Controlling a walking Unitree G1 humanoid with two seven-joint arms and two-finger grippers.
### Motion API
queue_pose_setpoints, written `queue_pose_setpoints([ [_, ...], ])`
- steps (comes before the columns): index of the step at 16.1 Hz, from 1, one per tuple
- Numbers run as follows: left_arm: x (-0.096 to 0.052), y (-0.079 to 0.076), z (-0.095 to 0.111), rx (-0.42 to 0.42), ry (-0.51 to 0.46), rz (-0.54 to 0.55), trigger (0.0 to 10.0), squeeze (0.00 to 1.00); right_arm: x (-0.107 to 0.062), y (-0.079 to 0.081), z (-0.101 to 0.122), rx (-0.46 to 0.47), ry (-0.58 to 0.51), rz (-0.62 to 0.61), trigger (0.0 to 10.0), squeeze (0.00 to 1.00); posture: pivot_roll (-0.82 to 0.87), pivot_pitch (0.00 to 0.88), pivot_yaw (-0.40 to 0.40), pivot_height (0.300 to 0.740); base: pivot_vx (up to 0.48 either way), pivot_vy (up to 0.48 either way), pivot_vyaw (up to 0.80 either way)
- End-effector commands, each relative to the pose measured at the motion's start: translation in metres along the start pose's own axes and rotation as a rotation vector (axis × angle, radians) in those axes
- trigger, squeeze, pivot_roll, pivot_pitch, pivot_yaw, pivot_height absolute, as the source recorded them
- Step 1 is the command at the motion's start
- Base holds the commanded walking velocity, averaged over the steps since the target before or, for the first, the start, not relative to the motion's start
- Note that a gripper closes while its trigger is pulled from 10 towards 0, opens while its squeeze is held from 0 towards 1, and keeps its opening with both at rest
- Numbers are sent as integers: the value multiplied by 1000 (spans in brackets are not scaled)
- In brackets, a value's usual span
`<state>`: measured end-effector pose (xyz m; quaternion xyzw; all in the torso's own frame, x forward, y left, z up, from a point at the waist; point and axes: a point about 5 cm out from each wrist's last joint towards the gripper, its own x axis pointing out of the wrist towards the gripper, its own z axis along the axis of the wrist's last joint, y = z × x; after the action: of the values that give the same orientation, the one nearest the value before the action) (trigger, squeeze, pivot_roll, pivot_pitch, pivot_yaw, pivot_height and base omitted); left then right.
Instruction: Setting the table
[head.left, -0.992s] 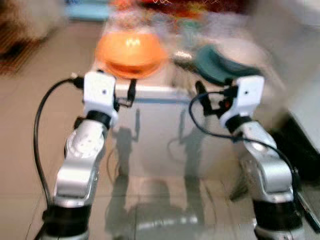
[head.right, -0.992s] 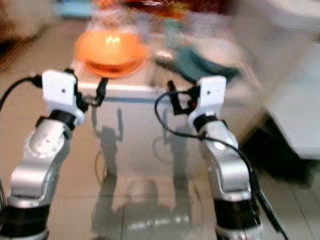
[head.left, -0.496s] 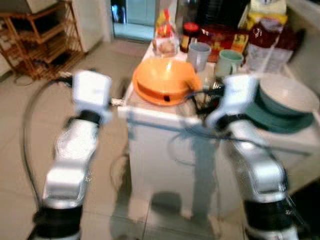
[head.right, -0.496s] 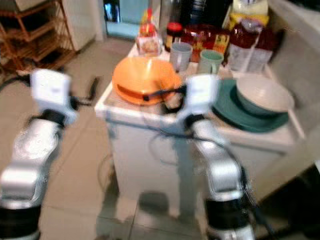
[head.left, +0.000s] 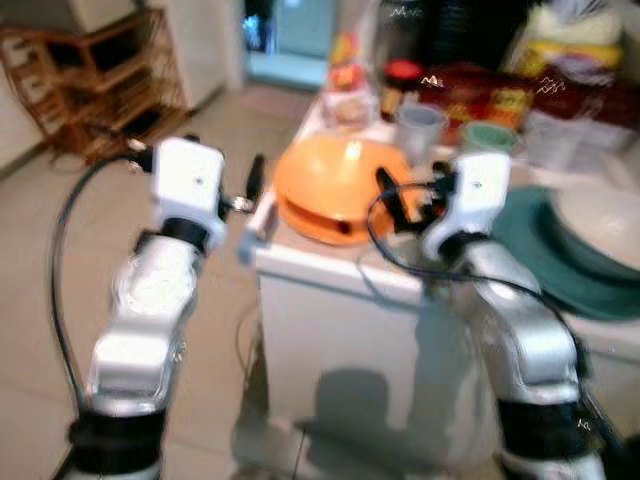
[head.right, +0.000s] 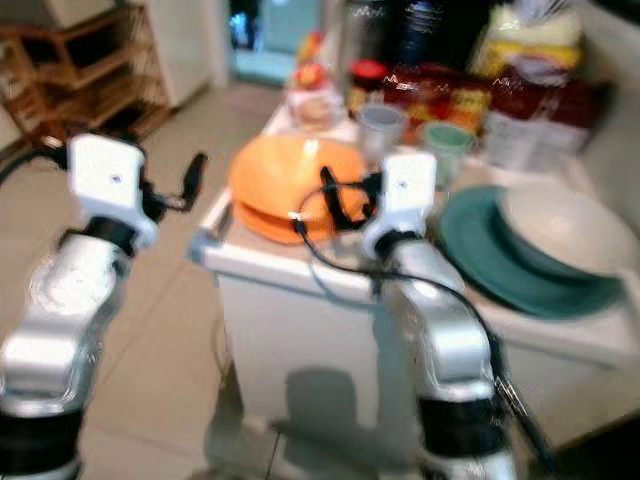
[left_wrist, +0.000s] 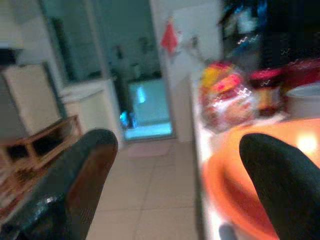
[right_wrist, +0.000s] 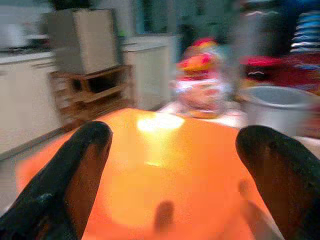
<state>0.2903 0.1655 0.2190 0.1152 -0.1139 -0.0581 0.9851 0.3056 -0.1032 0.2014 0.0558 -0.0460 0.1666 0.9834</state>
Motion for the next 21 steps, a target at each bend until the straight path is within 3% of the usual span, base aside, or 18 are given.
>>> queue_pose_setpoints([
  [1,2,-5,5,-16,-22,-37,10000,0,-2,-10,4,-8,8,-51,10000,0,87,13,-51,740,0,0,0],
  [2,1,-6,11,-21,-52,-82,10000,0,1,-15,4,47,48,-72,10000,0,85,13,-50,740,0,0,0],
  [3,-2,-8,18,-41,-70,-200,10000,0,7,-18,7,118,86,-31,10000,1000,84,11,-50,740,0,0,0],
  [7,-8,-15,25,-67,-79,-387,10000,0,21,-34,12,105,147,-67,10000,1000,87,3,-37,740,0,0,0],
  [8,-11,-23,26,-73,-73,-491,10000,0,30,-45,17,189,175,-108,10000,561,80,0,-30,740,0,0,0],
  [9,-12,-25,27,-76,-70,-527,10000,0,34,-49,19,215,189,-116,10000,0,78,1,-28,740,0,0,0],
  [11,-18,-36,28,-106,-64,-616,10000,0,47,-61,16,296,288,-121,10000,0,84,1,-38,740,0,0,0],
  [14,-26,-41,28,-126,-40,-676,10000,0,56,-67,5,428,374,-95,10000,0,105,0,-61,740,0,0,0],
  [17,-37,-44,25,-152,12,-759,10000,0,62,-66,4,531,437,-91,10000,0,100,0,-71,740,0,0,0],
  [19,-38,-45,23,-149,21,-757,10000,0,62,-63,3,542,471,-55,10000,0,98,7,-77,740,0,0,0],
  [20,-39,-46,24,-157,24,-759,10000,0,63,-62,3,578,475,-35,4314,0,100,11,-78,740,0,0,0],
  [21,-40,-46,25,-162,26,-767,10000,0,62,-61,2,592,484,-26,0,0,100,12,-79,740,0,0,0],
])
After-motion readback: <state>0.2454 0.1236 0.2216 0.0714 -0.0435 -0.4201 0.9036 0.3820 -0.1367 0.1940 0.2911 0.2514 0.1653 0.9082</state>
